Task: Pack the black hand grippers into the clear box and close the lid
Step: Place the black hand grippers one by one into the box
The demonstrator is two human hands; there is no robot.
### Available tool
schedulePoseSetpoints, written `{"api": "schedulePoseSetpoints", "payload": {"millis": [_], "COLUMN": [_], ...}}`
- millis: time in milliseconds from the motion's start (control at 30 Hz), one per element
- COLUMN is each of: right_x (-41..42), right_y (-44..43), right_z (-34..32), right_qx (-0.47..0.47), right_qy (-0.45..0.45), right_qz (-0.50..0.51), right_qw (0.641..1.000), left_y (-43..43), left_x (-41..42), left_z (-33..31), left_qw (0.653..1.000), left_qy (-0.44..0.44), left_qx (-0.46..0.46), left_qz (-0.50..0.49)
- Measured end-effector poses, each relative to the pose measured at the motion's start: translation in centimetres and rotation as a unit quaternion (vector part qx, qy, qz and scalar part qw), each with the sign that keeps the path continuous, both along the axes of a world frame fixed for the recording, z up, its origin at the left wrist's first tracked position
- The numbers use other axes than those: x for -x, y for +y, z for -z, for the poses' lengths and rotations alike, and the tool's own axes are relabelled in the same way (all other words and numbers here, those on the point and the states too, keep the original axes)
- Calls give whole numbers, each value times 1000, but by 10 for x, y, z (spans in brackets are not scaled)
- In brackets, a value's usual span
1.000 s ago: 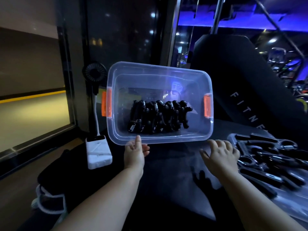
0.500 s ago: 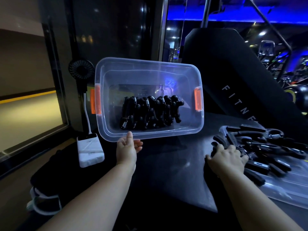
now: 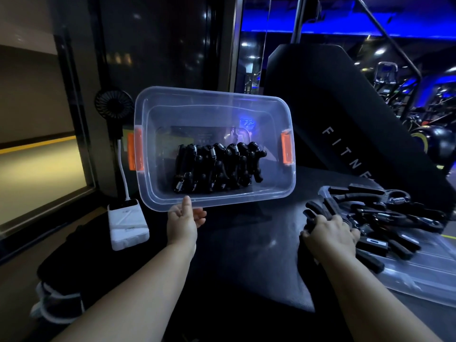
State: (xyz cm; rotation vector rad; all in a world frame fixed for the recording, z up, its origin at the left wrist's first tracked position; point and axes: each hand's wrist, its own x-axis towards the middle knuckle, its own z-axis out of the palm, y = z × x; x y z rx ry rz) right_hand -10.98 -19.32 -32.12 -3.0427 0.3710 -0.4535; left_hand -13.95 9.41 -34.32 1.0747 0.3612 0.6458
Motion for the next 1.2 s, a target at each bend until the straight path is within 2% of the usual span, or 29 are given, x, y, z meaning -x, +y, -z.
{"api": "schedulePoseSetpoints", "payload": {"millis": [300,467,600,800,1033,1100,1200], "right_x": [12,26,35,43,51,53,55], "right_y": [-33,-37,-43,-39,-17,-2,19], "right_z": [-17,-13,-12,-12,-12,-19,-35], "right_qx": [-42,-10,19,10,31,-17,-248], "right_qy": [35,-16,5,10,-96,-146,-166], "right_qz": [-121,-62,-21,-49,-118,-157,-210], "right_qw": [991,998,1000,999,988,977,931], "left_y": [1,0,0,1,0,0,1], "left_x": [-3,-2,-2,-3,-2,-3,-3], "left_z": [1,1,1,1,1,0,1], "left_qw": [1000,1000,1000,1000,1000,1000,1000], "left_qy": [2,7,8,9,7,4,4], "left_qx": [-8,-5,-6,-5,-1,0,0], "left_qz": [-4,-4,-5,-3,-4,-2,1]}}
